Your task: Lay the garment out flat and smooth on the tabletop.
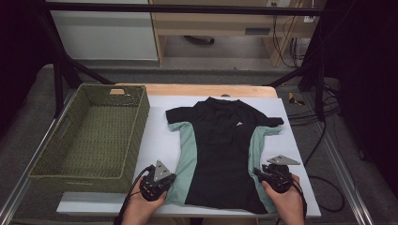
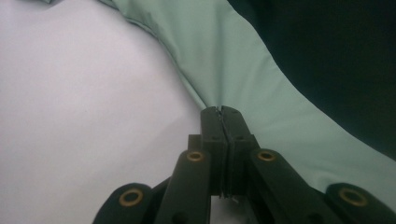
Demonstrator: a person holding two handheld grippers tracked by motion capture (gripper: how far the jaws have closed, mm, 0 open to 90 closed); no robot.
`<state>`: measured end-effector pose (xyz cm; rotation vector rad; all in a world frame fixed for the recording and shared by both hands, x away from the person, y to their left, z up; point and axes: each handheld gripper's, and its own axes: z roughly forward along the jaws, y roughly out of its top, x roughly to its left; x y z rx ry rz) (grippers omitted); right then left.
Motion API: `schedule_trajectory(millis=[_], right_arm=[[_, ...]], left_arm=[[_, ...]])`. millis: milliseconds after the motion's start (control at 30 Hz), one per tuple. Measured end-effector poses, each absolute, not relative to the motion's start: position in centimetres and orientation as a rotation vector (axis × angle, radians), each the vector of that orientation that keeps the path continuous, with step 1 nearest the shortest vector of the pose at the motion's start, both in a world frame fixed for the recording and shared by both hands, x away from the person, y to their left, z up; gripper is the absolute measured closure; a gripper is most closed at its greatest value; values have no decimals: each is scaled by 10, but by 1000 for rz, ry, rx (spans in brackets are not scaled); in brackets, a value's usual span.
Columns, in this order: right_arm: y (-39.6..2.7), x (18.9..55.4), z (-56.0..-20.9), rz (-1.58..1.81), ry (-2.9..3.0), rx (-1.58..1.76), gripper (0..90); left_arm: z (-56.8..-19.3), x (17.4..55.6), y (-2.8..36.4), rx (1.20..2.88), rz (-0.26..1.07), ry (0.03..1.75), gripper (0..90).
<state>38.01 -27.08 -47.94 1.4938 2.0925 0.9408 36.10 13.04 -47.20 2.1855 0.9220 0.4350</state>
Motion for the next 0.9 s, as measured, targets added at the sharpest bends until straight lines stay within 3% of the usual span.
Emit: schedule_trajectory(millis=[100, 167, 467, 667, 900], right_arm=[[-274, 379, -479, 968, 2112, 1492, 857], [-275, 378, -479, 974, 2121, 1486, 885], [-287, 355, -472, 966, 2183, 1454, 890], [-288, 326, -470, 971, 2227, 1411, 887], [-288, 332, -464, 1048, 2167, 1397, 750]], left_arm=[[-471, 359, 133, 2184, 419, 922, 891], [-470, 358, 134, 2195, 406, 913, 891], [-464, 328, 142, 2220, 322, 876, 891], [-466, 298, 145, 2219, 334, 855, 876], [-459, 316, 131, 2204, 413, 859, 669]])
